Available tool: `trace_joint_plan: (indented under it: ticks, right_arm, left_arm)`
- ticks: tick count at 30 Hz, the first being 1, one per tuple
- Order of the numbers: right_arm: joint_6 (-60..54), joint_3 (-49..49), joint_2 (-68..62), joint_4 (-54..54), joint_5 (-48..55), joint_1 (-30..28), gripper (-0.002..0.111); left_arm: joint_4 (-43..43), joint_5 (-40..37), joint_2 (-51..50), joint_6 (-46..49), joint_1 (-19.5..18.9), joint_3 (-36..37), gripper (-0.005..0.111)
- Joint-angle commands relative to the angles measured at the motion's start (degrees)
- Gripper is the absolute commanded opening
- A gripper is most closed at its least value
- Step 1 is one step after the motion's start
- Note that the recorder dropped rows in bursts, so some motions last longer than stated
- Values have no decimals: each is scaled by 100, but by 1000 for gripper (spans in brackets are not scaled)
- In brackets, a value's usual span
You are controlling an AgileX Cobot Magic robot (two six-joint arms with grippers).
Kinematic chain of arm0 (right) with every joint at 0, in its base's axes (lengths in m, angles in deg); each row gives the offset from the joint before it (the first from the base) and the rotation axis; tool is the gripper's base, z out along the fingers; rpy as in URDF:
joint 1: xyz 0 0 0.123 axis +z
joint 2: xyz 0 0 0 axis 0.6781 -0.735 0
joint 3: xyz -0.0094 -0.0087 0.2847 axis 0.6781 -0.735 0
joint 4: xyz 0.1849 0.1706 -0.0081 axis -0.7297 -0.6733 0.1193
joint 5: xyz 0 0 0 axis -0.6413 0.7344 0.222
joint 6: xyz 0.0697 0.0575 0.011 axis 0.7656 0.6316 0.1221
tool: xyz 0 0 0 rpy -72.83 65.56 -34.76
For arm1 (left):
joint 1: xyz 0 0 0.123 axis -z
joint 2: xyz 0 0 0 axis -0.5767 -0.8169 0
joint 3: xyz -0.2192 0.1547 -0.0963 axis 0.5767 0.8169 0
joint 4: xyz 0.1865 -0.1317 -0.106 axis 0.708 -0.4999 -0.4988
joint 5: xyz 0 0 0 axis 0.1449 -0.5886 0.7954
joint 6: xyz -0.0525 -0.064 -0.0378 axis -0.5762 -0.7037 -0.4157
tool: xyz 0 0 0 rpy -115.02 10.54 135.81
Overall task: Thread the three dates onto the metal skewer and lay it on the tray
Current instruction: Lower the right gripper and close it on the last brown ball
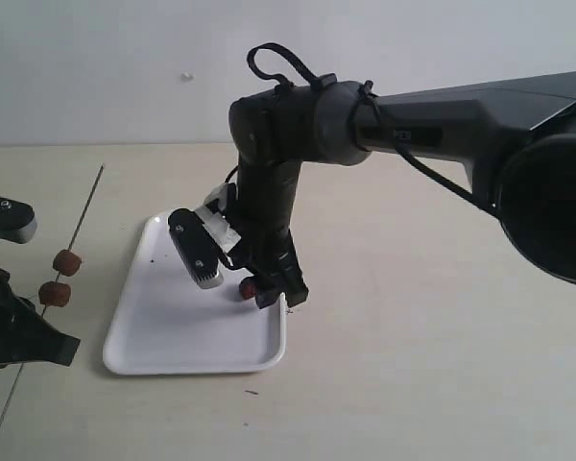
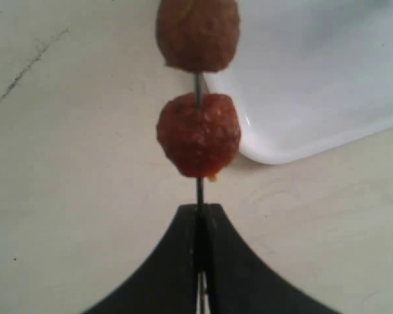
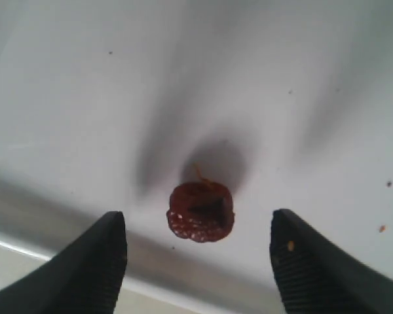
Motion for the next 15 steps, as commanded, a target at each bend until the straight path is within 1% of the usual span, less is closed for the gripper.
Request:
trace_joint_plan:
  ticks: [1,15]
  right_arm:
    - [-51,-12,-5,-115,-203,13,56]
    - [13,-12,-54,-176,-259,13,55]
  left_arm:
    - [-60,68,-3,1,-1,-37,0]
    - [-73,68,-3,1,-1,-37,0]
